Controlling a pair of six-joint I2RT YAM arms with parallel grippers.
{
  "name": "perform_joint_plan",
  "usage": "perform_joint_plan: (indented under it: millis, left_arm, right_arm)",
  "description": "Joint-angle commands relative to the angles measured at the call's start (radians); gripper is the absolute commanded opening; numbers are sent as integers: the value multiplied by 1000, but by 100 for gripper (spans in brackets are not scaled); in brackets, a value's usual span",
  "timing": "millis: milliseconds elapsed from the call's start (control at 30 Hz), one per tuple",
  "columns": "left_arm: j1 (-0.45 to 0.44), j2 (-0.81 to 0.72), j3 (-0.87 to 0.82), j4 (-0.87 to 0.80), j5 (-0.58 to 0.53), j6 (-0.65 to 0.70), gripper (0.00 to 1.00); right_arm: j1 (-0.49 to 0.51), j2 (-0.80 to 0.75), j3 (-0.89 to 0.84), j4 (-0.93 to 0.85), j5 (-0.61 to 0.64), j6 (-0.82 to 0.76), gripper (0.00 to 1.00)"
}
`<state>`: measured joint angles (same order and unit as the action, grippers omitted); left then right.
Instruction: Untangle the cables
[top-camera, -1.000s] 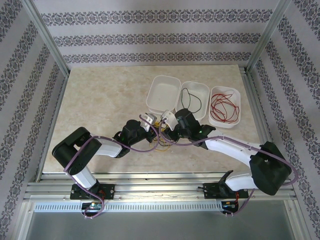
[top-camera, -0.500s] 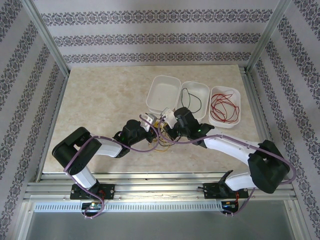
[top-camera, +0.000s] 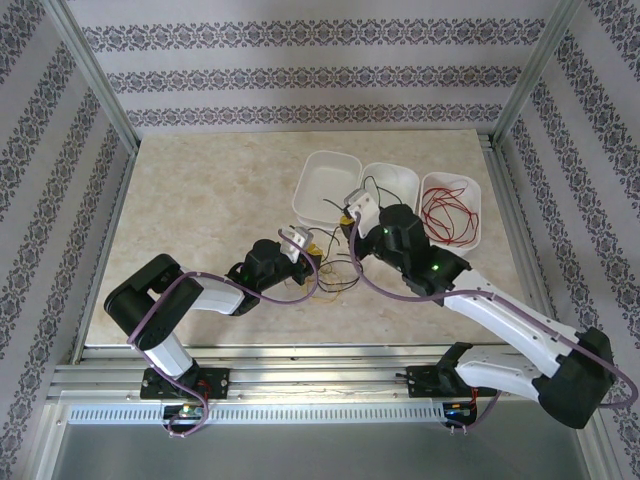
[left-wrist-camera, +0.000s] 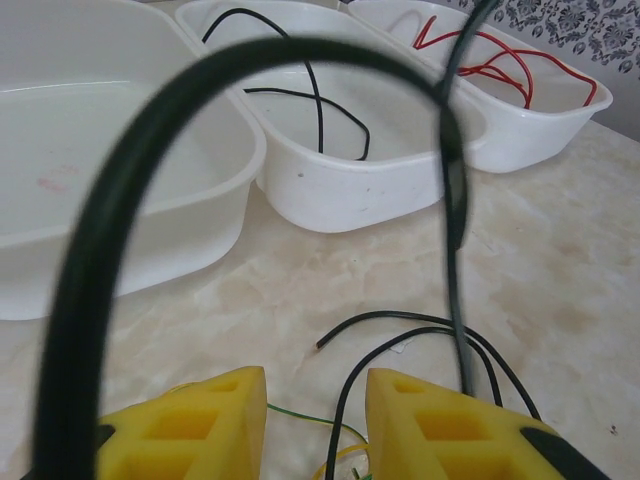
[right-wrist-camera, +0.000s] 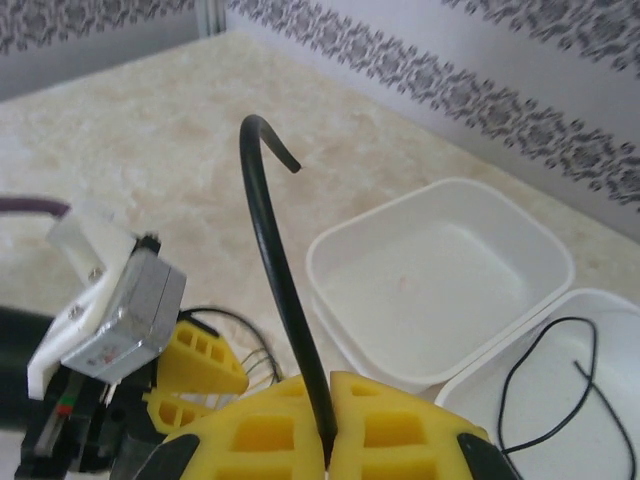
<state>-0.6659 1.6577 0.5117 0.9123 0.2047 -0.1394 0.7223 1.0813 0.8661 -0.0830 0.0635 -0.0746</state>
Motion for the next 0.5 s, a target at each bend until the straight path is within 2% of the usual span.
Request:
perform_joint_plan:
  millis: [0, 333, 367, 433, 467]
  left_arm:
    - [5, 8, -14, 39, -13, -18, 31]
    - [5, -5, -24, 73, 4, -35, 33]
    - [5, -11, -22, 75, 15, -38, 38]
    - [4, -34, -11, 60, 40, -42, 60]
    - [5, -46, -6, 53, 50, -43, 66]
  right_arm:
    - [-7, -37, 59, -52, 81, 37, 0]
    - [-74, -18, 239, -241, 232, 107, 0]
    - [-80, -8, 252, -258, 250, 107, 0]
    - [-97, 9, 283, -295, 282, 101, 0]
    - [-103, 14, 293, -306, 298, 99, 0]
